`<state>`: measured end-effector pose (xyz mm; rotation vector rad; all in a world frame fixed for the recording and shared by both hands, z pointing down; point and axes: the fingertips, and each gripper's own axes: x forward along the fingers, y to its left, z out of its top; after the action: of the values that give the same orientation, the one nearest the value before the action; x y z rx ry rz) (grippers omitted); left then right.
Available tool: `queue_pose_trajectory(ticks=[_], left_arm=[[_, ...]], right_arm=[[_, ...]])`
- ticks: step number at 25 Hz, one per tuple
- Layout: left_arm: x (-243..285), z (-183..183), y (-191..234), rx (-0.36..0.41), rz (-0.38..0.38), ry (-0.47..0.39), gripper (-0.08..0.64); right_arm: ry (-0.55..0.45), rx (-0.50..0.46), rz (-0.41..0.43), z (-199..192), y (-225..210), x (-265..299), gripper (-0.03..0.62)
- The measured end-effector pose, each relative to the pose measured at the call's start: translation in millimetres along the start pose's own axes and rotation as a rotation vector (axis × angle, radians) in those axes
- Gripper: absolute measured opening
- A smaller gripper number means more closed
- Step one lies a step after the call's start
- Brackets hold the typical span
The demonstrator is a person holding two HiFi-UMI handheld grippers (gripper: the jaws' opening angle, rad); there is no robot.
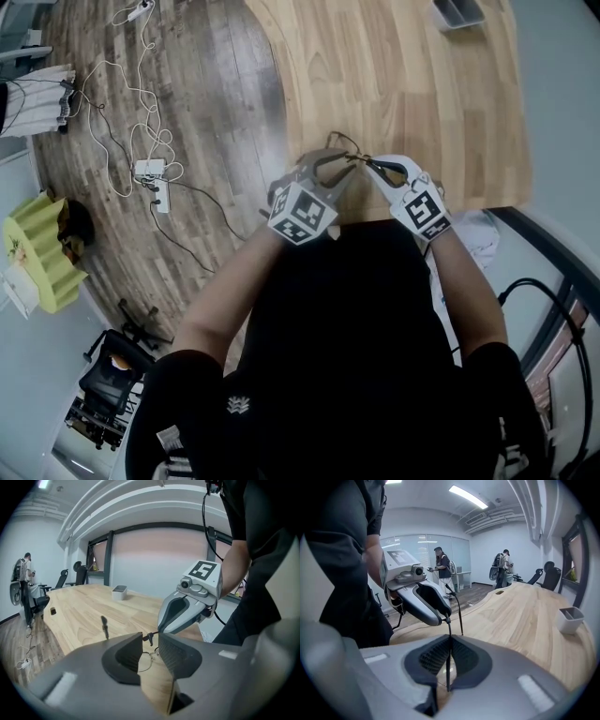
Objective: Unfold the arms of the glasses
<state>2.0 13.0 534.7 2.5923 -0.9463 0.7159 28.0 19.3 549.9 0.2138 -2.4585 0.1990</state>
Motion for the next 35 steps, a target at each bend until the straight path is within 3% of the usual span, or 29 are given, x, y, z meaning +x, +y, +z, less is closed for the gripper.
queue_pose_trajectory(ticks=[7,18,35], left_arm=[[6,-2,-6,-0.054,-0.021,0.016,0.121],[9,13,-21,-0.020,-0.071,0.006,0.121],[15,40,-76,0.080,-0.203,-0.017,0.120]], right_arm=[[-0.014,0.025,-0.001,-3,-1,-5,0.012],[-0.038,0.075,-0.052,-9,-5,-12,0.018],[0.017,0.191,-0.138,-50,-1,-46,0.032]])
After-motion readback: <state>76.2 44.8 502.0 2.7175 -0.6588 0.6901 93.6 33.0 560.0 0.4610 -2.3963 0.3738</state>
